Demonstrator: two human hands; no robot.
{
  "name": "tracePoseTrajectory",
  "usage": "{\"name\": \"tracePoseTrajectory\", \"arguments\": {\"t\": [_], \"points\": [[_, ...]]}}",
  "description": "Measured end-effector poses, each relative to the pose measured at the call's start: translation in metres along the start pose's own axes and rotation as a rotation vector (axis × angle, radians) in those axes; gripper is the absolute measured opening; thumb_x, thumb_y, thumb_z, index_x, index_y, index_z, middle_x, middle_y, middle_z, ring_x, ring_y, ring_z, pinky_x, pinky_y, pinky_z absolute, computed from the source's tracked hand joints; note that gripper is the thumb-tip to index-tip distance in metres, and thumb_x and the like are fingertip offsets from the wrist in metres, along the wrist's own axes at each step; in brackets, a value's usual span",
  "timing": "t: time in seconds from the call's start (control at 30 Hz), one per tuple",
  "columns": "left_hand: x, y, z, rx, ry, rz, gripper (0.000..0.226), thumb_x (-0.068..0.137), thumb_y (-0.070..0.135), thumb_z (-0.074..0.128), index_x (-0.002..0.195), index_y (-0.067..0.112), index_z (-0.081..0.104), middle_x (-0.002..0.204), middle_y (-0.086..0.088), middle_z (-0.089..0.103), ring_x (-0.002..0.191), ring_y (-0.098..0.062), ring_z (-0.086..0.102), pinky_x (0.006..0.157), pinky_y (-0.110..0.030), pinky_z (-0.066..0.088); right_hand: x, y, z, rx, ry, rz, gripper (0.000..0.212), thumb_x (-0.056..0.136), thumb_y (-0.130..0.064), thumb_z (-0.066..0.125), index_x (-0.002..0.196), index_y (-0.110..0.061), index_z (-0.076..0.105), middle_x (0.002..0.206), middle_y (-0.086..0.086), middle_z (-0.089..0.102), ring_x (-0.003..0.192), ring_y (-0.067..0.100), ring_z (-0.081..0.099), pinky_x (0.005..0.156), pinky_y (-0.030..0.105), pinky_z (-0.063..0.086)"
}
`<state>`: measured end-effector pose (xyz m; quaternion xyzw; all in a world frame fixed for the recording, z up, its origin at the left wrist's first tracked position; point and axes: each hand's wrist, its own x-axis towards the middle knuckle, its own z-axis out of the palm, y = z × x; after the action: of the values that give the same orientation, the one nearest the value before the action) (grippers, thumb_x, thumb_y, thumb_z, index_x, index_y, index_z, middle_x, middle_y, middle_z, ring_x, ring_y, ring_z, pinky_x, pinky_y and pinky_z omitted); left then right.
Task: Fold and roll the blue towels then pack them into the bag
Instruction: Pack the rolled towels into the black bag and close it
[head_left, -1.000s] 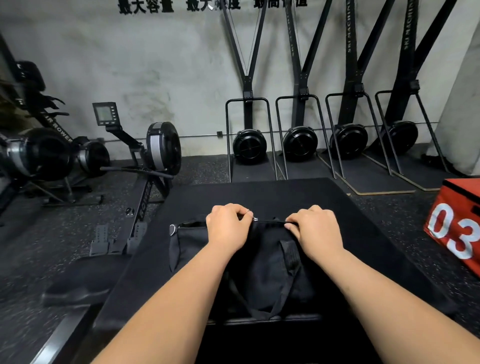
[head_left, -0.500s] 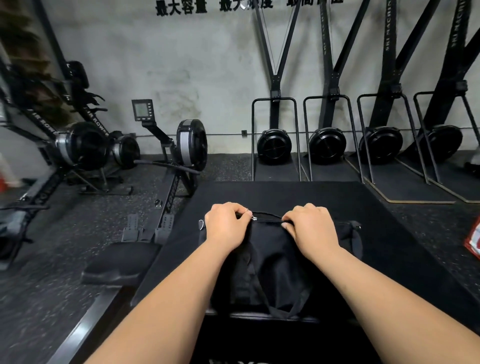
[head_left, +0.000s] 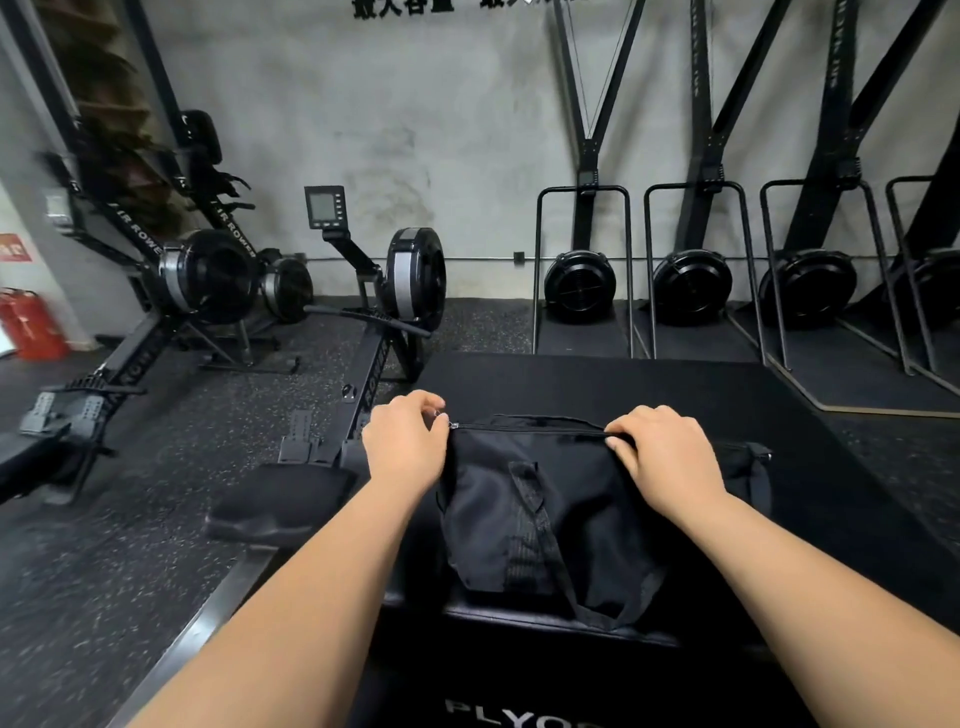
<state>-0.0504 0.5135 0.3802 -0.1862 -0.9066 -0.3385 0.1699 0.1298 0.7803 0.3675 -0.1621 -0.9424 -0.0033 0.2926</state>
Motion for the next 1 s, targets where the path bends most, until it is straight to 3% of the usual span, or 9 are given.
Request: {"name": "tracePoseTrajectory", "arguments": {"t": [0.1,0.2,0.3,0.57,1.0], "points": [[0.001,0.002,0.004,0.155,-0.008,0.291,0.027,0.093,0.046,0.068,0.119,0.038,0.073,0.115,0.012,0.071,0.115,-0.022,0.060,0.102,-0.044,0.045,-0.002,0.011,-0.004,0.053,-0.081,-0.028,0.020,0.101,-0.034,0.062,0.118,-0.031,0.073,0.108,-0.009,0.069,0.100,0.022,0.059,0.083,0.042,0.050],[0.009,-0.002,0.006,0.286,-0.123,0.542,0.031,0.091,0.057,0.063,0.115,0.041,0.075,0.113,0.016,0.070,0.115,-0.021,0.057,0.109,-0.042,0.034,-0.004,0.027,-0.012,0.004,-0.160,-0.041,0.025,0.102,-0.041,0.059,0.124,-0.033,0.070,0.113,-0.011,0.067,0.107,0.020,0.057,0.087,0.041,0.050],[0.017,0.000,0.010,0.372,-0.193,0.664,0.020,0.090,0.051,0.073,0.107,0.041,0.077,0.106,0.016,0.072,0.110,-0.021,0.059,0.107,-0.040,0.033,-0.006,0.038,-0.020,-0.041,-0.195,-0.033,0.022,0.103,-0.045,0.058,0.118,-0.036,0.071,0.110,-0.012,0.066,0.107,0.019,0.058,0.086,0.039,0.050],[0.052,0.068,0.031,0.329,-0.019,0.583,0.007,0.096,0.038,0.072,0.101,0.038,0.077,0.098,0.011,0.073,0.097,-0.025,0.057,0.085,-0.041,0.034,0.025,0.070,-0.041,-0.047,-0.046,0.145,0.017,0.100,-0.045,0.064,0.110,-0.038,0.077,0.100,-0.012,0.071,0.100,0.022,0.059,0.075,0.037,0.051],[0.106,0.178,0.114,0.288,-0.074,0.564,0.020,0.106,0.034,0.057,0.113,0.038,0.076,0.109,0.007,0.073,0.106,-0.027,0.055,0.082,-0.039,0.030,0.080,0.150,-0.070,-0.333,-0.006,0.339,0.018,0.103,-0.042,0.061,0.112,-0.039,0.076,0.101,-0.004,0.071,0.105,0.027,0.058,0.073,0.037,0.041]]}}
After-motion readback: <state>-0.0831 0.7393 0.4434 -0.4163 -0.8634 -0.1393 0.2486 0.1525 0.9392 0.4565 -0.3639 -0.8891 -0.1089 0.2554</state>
